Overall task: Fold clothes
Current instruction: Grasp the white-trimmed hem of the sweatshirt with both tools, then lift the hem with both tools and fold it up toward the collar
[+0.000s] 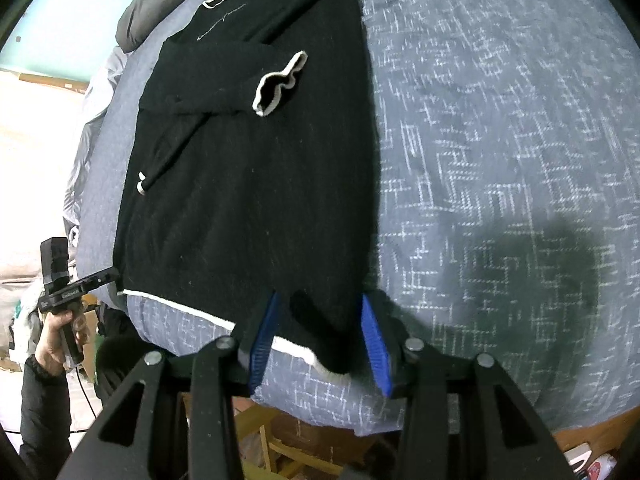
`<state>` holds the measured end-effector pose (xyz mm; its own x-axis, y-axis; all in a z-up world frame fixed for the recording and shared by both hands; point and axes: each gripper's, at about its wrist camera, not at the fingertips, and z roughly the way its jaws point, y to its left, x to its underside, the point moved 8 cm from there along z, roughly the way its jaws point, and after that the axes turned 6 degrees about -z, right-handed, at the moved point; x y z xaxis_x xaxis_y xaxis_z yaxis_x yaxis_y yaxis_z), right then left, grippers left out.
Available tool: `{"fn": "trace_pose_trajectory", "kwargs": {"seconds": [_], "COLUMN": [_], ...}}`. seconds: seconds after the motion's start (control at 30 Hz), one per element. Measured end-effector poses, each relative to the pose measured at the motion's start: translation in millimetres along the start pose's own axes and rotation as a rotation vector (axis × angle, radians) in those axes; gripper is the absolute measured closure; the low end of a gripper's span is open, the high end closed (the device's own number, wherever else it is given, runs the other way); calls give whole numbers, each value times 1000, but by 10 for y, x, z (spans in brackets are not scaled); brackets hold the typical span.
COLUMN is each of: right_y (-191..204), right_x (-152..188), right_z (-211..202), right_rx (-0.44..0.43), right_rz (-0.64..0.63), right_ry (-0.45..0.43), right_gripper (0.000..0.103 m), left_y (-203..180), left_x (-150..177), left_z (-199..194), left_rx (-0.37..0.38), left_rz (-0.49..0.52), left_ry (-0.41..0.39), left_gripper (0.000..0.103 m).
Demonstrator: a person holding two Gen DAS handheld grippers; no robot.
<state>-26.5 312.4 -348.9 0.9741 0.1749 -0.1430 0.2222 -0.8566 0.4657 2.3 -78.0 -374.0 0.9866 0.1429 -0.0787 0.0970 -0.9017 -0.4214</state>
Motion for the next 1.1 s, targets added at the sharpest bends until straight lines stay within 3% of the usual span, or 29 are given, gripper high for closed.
{"fn": "trace_pose_trajectory", "kwargs": {"seconds": [0.07, 0.13, 0.17, 0.2, 0.3, 0.47, 0.67, 0.9, 1.1], "right_y": [29, 56, 64, 72, 81, 144, 322, 438, 297], "right_x": [13, 17, 11, 5, -37, -202, -660, -1425, -2107], "right_z": [2, -8, -22, -36, -81, -277, -536, -810, -830], "right_rx": [-6, -13, -18, -24, -39, -104, -165, -190, -209], "right_rz": [-19, -39, -47, -56, -60, -62, -82, -97, -64], "right_ry": [-2, -7, -12, -17, -37, -100, -167, -258, -290], "right_gripper": [61, 71, 82, 89, 97, 98, 98, 98, 98], "left_y": [-23, -40, -53, -66, -141, -209, -310, -486, -439], "left_x": [12, 11, 6, 2, -32, -270, -686, -1483, -2168], "left_z": [8, -1, -14, -27, -102, -298, -567, -827, -844], "left_rx": [15, 19, 20, 21, 41, 101, 166, 217, 236], "left_rz": [0, 8, 13, 18, 33, 50, 39, 17, -24], "left_ry": [4, 0, -6, -12, -34, -81, -154, -241, -282], "left_gripper": [76, 85, 91, 93, 95, 95, 95, 95, 95]}}
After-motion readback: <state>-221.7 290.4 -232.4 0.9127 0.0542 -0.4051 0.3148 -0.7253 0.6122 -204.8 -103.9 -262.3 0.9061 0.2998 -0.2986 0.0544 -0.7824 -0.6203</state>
